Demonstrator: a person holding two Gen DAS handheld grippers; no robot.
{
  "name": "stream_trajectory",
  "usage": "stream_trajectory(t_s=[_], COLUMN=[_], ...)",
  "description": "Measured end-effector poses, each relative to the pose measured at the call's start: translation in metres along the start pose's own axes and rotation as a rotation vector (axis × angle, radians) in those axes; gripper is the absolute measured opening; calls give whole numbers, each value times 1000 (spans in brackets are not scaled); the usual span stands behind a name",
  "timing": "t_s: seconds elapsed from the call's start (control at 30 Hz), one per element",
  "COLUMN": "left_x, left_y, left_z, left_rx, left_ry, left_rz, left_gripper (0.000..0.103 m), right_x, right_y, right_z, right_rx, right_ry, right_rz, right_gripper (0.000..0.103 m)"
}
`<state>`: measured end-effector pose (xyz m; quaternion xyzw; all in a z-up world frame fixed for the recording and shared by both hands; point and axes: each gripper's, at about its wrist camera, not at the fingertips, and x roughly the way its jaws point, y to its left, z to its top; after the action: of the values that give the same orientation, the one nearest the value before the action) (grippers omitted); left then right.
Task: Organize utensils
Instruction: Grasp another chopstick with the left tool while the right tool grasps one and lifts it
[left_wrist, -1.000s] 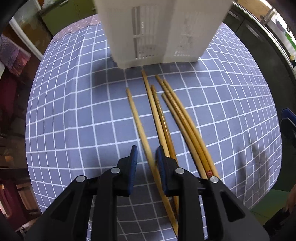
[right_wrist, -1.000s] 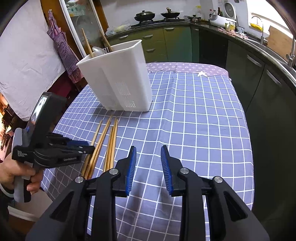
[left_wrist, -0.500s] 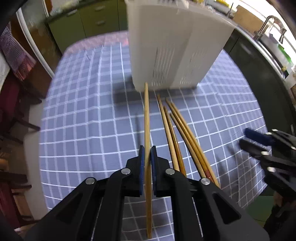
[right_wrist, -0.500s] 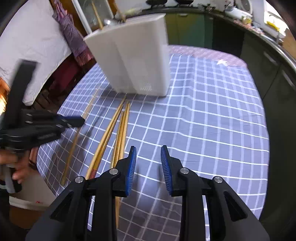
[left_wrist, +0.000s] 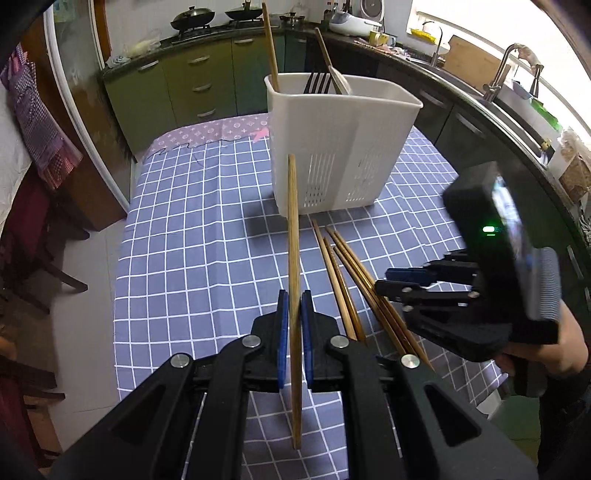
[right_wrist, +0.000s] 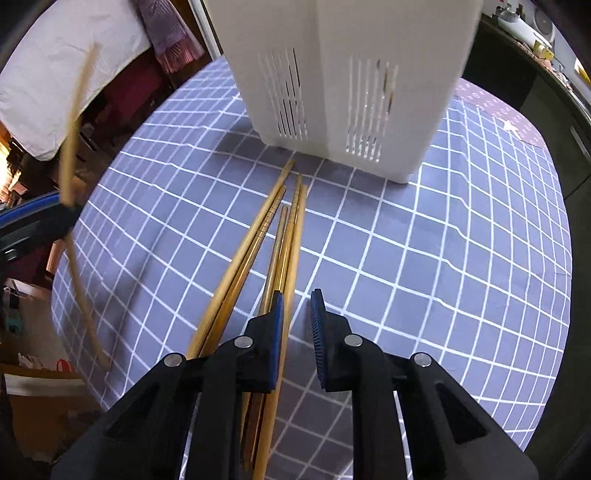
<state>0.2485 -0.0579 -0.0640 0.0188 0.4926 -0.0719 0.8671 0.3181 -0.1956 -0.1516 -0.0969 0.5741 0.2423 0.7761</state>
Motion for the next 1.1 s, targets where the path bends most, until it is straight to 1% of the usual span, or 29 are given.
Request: stream_trajectory(t_s=[0.07, 0.23, 0.33, 0.4, 0.47, 0.57, 0.63, 0.77, 0.87, 0.97, 1.1], left_x=[-1, -5, -7, -8, -11, -16, -21, -31, -40, -50, -58], left_y=[-1, 2, 0, -1, 0, 0, 2, 3, 4, 5, 5], left_z=[-1, -4, -5, -6, -7, -8, -8, -8, -10, -11, -14], left_rx=[3, 2, 8, 10, 14, 19, 18, 20, 23, 26, 25], left_ry=[-3, -13, -20, -23, -26, -38, -47, -69, -90, -112, -131], left_rz=[-2, -9, -14, -13, -14, -10, -12, -18, -17, -16, -12], left_gripper=[7, 7, 7, 7, 7, 7, 7, 7, 7, 7, 7], right_x=[2, 6, 9, 9, 7, -11, -33, -84, -127, -157, -175], right_y=[1, 11, 18, 19, 19, 14, 5, -8, -16, -23, -22], right_z=[1, 5, 8, 9, 9, 5, 0, -8, -23, -38, -57], right_rx=[-1, -39, -54, -52, -48, -23, 3, 53, 80, 88, 79], right_ry=[7, 35, 30, 23, 7, -49, -103, -238, -353, -421, -457], right_rz=[4, -34, -63, -71, -88, -57, -39, -6, -1, -19, -38], right_gripper=[15, 15, 15, 8, 7, 7, 7, 7, 7, 7, 7])
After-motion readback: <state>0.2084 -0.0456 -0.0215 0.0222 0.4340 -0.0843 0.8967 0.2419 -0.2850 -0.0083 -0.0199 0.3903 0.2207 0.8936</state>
